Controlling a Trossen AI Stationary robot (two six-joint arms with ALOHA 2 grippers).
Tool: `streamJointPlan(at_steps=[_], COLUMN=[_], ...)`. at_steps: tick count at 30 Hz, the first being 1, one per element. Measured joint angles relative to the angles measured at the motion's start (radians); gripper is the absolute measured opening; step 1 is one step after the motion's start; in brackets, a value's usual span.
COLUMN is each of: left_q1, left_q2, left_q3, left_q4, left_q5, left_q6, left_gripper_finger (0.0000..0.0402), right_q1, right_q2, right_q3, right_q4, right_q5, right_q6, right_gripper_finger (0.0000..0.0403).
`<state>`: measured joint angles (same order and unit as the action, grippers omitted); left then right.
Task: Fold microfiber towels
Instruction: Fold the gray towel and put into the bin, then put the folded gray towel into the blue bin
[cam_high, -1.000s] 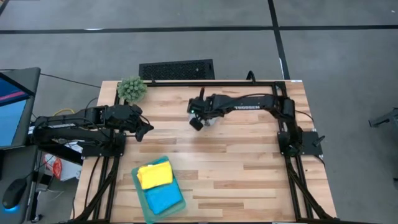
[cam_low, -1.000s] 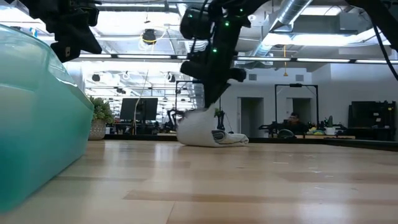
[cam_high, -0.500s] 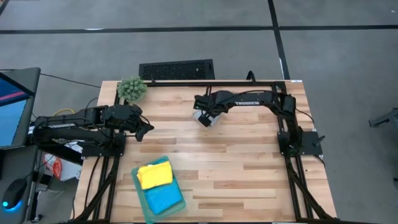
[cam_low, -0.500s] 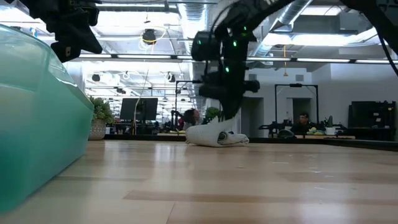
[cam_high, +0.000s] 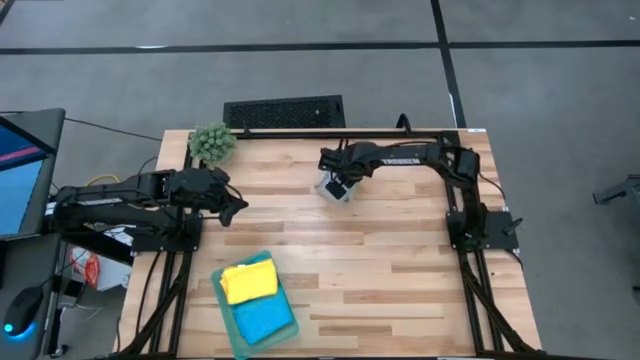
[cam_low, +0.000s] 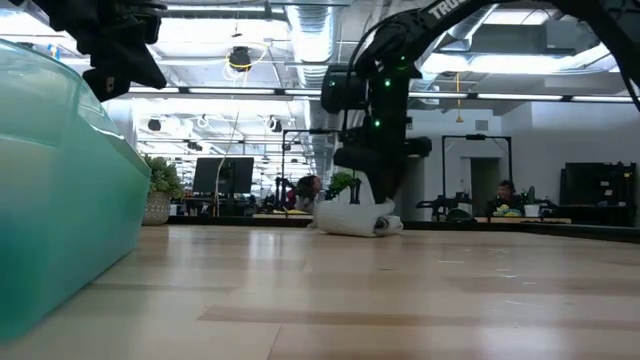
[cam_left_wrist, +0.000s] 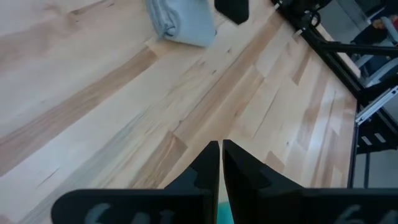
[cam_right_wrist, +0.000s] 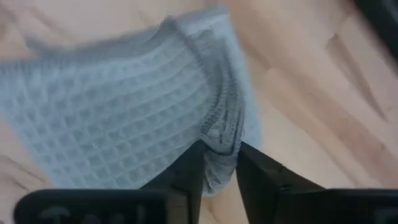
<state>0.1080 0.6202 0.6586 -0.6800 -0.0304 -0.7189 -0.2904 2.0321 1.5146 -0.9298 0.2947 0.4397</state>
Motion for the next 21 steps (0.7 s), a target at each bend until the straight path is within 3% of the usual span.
streamJointPlan(at_steps=[11, 16, 21], left_q1=[0.0, 0.0, 0.0], left_q2=[0.03, 0.042, 0.042], left_q3=[0.0, 0.0, 0.0], left_q4=[-0.001, 0.006, 0.009], left_q5=[-0.005, -0.008, -0.008], left_q6=[-0.001, -0.002, -0.004], left_gripper_finger=[0.0012, 0.0012, 0.0012], right_q1=[-0.088, -0.123, -0.131], right_q2=[-0.132, -0.168, -0.16], right_q3=[0.001, 0.001, 0.002], right_q4=[0.001, 0.062, 0.071], right_q5=[-0.008, -0.2, -0.248], right_q6=[-0.131, -0.37, -0.504], right_gripper_finger=[0.0199, 0.022, 0.0233])
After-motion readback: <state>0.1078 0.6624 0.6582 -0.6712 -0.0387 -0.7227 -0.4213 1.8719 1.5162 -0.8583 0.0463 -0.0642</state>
